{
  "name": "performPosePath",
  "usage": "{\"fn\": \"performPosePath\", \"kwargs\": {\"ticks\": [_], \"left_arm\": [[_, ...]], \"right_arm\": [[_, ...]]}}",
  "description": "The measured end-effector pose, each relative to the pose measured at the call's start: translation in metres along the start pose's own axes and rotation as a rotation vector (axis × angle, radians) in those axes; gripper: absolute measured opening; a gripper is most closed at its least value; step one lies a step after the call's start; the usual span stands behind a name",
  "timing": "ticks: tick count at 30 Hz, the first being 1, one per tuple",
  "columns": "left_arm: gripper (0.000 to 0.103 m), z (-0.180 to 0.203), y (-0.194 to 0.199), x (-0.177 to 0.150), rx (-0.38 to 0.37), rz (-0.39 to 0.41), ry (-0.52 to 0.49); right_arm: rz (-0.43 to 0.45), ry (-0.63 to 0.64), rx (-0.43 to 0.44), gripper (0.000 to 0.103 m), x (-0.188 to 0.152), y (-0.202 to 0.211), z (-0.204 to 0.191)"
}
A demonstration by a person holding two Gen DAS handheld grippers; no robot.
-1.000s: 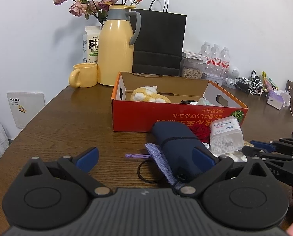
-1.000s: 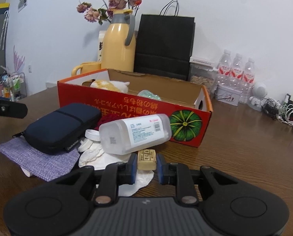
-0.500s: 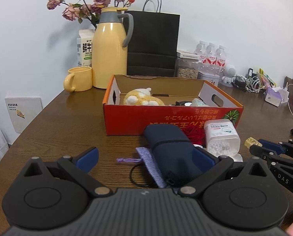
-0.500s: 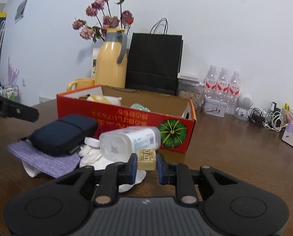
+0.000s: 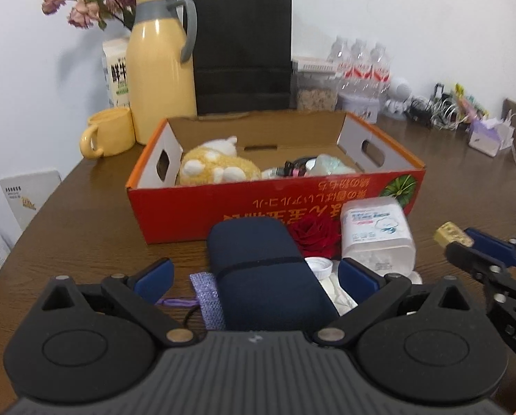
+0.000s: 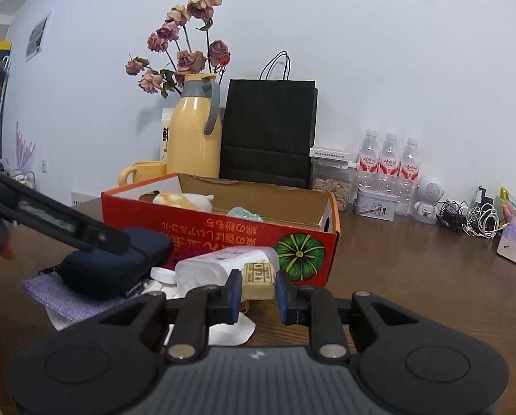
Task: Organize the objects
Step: 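Grasp the navy zippered pouch with the left gripper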
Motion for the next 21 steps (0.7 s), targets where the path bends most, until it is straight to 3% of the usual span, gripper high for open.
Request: {"fn": "performPosePath", "kwargs": {"ticks": [12,21], "left_arm": [[0.102,0.003,-0.034,-0.004,0.055,-0.132,0.010],[0.071,0.004,-0.037,-0.007,0.060,-0.163,0.016]], "right_arm": [[0.019,-0.018,0.006,0.019,0.002,-0.002,0.010],[0.028,-0.024,0.017,0.019,0.001,-0.001,0.011]]}}
Point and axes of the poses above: each gripper's, at about its wrist camera, not at the fingertips, and y roughly against the way its jaws point, z to its right, x to its top, the point moved 8 cm from there along -y, roughly the way its jaws point, and after that the axes turned 8 degrees about -z, right-handed, at the moved point
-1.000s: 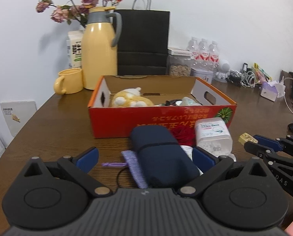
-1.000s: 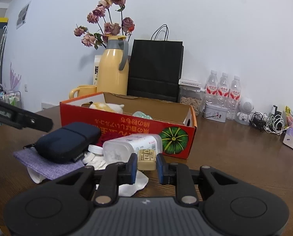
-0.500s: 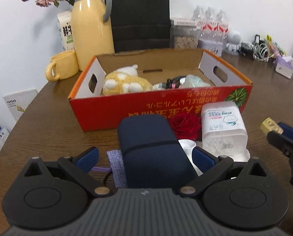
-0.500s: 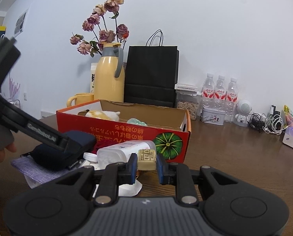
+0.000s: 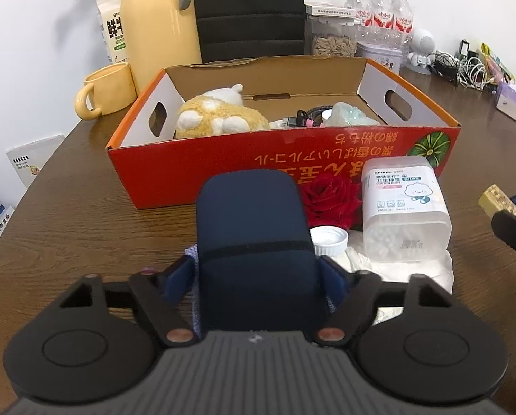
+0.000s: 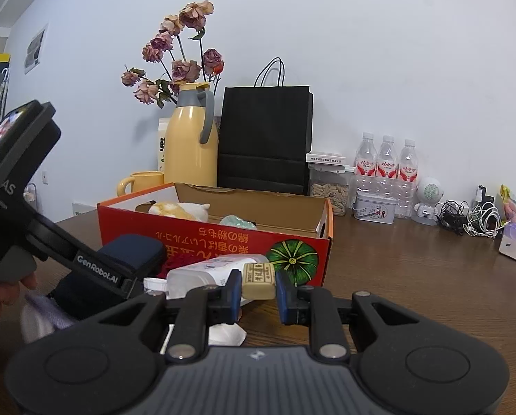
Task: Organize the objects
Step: 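Grasp the navy zippered pouch with the left gripper, then carry the navy pouch with the left into the box while the right carries the tan block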
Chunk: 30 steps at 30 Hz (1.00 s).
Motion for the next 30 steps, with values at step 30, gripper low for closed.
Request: {"fn": "performPosePath", "kwargs": {"ticks": [30], "left_arm": [[0.065,-0.020,0.052,0.027,-0.080,0.178,0.017]], "right_arm": [[0.010,0.054,0.005,0.019,0.021,-0.009,-0.017]]}}
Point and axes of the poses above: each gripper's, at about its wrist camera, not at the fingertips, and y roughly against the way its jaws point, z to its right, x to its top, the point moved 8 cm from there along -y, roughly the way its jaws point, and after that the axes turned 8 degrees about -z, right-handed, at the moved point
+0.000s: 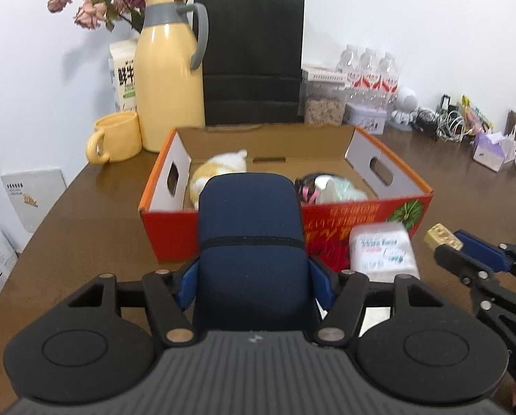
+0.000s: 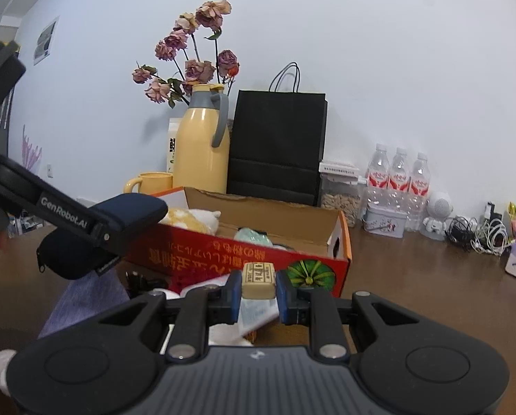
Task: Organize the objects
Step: 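Carry the navy pouch with the left into the box while the right carries the tan block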
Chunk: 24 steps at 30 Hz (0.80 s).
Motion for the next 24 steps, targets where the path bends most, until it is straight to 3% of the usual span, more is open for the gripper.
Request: {"fn": "performPosePath", "kwargs": {"ticks": [15,24], "left_arm": [[0.065,0.015,-0.024,0.067,-0.073,0.084,0.007],[0.065,0.024,-0.061,0.103,-0.101,0.086,0.041]], "right_arm": [[0.050,0.041,-0.033,0.019,0.067,-0.050,0.001],[0.017,0.033,-0.068,0.019,0.094,-0.102,0.021]]}}
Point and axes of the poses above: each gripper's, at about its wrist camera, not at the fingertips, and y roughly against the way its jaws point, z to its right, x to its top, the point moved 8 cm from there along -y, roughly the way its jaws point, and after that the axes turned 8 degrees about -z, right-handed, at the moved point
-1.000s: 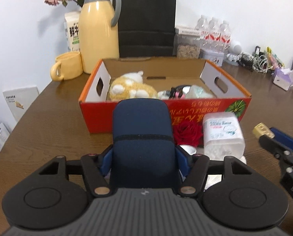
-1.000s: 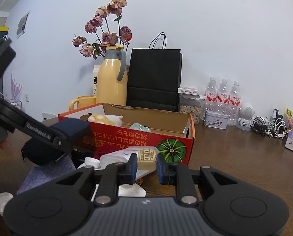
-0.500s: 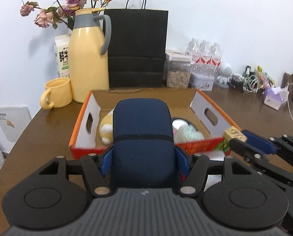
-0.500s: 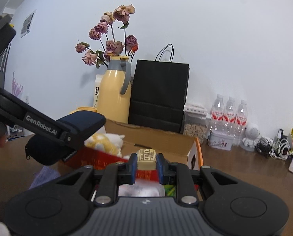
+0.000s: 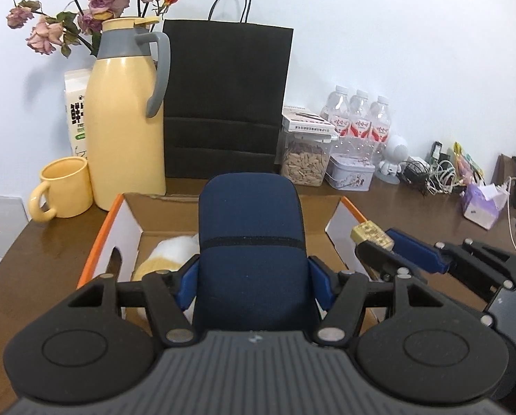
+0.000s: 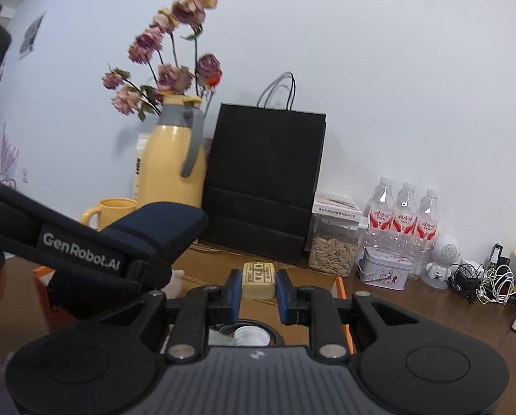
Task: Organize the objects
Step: 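Carry the navy pouch with the left into the box while the right carries the tan block, then open the left gripper to release the pouch while the right releases the block in the box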
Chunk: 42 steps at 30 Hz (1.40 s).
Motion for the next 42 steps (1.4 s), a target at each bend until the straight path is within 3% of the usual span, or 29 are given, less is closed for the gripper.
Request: {"fn": "performPosePath", "kwargs": {"ticks": [12,17,23,26,27,28,29,30,34,36,42], "left_arm": [[0.065,-0.010,-0.060,0.012,0.015,-0.023,0.050],[0.065,-0.013,-0.080,0.003,0.012,-0.079,0.048],[0.066,-0.013,-0.083,0.000,0.015,-0.088,0.040],[0.070,-0.014,-0.083,0.000,0.016,-0.090,0.043],[0.080,-0.015,-0.082,0.001,0.029,-0.075,0.042],[0.093,-0.015,-0.079,0.003,0.043,-0.056,0.037],[0.100,-0.015,-0.076,0.005,0.052,-0.033,0.033],[0.103,-0.015,-0.072,0.007,0.057,-0.008,0.029],[0.103,-0.014,-0.066,0.010,0.066,0.023,0.027],[0.103,-0.014,-0.065,0.009,0.069,0.024,0.022],[0.103,-0.012,-0.065,0.008,0.073,0.025,0.017]], "right_arm": [[-0.099,-0.047,-0.003,0.020,-0.011,-0.070,0.016],[-0.128,-0.073,0.021,0.020,-0.018,-0.078,0.019],[-0.135,-0.074,0.018,0.020,-0.020,-0.079,0.019],[-0.143,-0.079,0.016,0.020,-0.021,-0.079,0.019],[-0.143,-0.085,0.016,0.020,-0.021,-0.079,0.020],[-0.145,-0.091,0.018,0.024,-0.022,-0.079,0.020],[-0.148,-0.096,0.019,0.027,-0.022,-0.079,0.021],[-0.150,-0.102,0.017,0.038,-0.022,-0.078,0.023],[-0.135,-0.128,0.022,0.086,-0.021,-0.076,0.025],[-0.126,-0.141,0.031,0.096,-0.021,-0.074,0.026],[-0.122,-0.144,0.036,0.099,-0.020,-0.071,0.025]]}}
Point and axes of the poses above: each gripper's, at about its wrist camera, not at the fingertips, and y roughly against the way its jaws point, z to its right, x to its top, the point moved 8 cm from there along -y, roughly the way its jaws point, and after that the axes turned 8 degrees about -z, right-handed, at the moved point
